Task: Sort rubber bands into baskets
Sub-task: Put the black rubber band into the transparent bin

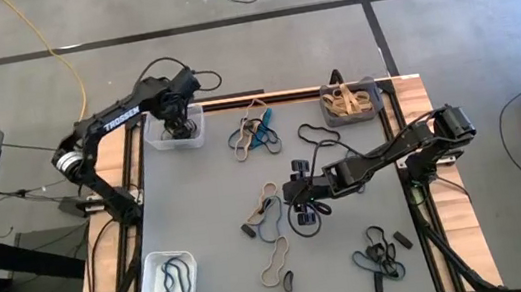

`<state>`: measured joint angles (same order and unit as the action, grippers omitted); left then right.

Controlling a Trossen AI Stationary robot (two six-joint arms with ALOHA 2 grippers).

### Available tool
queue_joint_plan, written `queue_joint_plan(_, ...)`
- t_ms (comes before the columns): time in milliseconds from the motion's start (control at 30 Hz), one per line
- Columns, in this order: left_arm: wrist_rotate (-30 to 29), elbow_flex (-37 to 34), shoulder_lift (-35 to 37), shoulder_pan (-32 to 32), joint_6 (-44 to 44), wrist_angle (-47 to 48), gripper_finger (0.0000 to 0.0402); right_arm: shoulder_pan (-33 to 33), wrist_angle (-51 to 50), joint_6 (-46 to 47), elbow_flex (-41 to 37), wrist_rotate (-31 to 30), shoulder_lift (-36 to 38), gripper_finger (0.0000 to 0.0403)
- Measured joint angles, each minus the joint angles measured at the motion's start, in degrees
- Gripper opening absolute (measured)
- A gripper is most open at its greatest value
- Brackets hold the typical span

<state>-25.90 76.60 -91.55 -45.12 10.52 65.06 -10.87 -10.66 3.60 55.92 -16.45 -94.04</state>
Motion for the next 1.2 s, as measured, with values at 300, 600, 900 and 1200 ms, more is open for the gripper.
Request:
queue_joint_plan(300, 15.71, 0.02, 5.05, 9.90, -5.41, 0.07, 0.0178, 0.00, 0.00, -0.02, 0.00, 0.00, 0.00, 0.0217)
queue_joint_plan(600, 16.20, 0.02, 3.81, 26.64, -9.20, -0.63, 0.0178, 0.00, 0.00, -0.02, 0.00, -0.02, 0.00, 0.0217)
queue_joint_plan(900, 16.00, 0.04, 1.81, 40.91, -14.48, -3.71, 0.0178, 0.00, 0.00, -0.04, 0.00, -0.02, 0.02, 0.0217)
queue_joint_plan(1200, 14.66, 0.04, -1.25, 52.04, -18.09, -8.61, 0.0178, -0.02, 0.09, 0.48, 0.02, 0.00, 0.02, 0.0217)
